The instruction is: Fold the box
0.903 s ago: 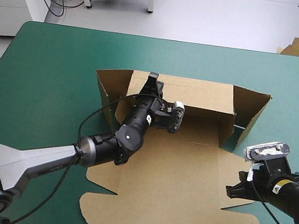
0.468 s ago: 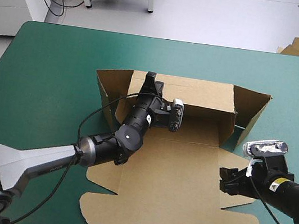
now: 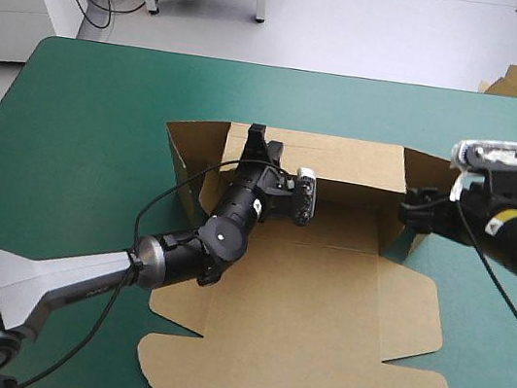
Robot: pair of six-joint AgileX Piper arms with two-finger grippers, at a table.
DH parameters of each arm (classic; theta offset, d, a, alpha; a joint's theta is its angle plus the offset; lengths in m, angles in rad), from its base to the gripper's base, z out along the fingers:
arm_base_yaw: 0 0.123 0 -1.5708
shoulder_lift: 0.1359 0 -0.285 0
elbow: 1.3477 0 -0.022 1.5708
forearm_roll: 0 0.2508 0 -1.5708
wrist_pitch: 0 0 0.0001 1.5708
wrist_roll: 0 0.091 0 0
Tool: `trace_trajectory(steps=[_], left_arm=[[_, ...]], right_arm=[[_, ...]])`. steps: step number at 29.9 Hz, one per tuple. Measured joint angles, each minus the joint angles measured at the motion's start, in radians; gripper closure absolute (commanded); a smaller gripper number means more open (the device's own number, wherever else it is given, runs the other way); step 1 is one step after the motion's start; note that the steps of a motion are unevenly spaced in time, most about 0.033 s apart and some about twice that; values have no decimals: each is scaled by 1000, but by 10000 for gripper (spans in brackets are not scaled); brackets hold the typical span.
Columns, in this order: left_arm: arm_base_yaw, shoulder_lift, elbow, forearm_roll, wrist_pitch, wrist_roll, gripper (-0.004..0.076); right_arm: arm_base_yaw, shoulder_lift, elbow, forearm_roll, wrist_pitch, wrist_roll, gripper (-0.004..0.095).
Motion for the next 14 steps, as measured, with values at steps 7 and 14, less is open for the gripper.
trace_trajectory(steps=[7,14], left_arm=[[0,0,0,0,0,-5,731],[0,0,0,0,0,-7,731]], right_arm=[[-31,283,-309,2,84,49,261],[-201,496,-542,64,225,0,362]])
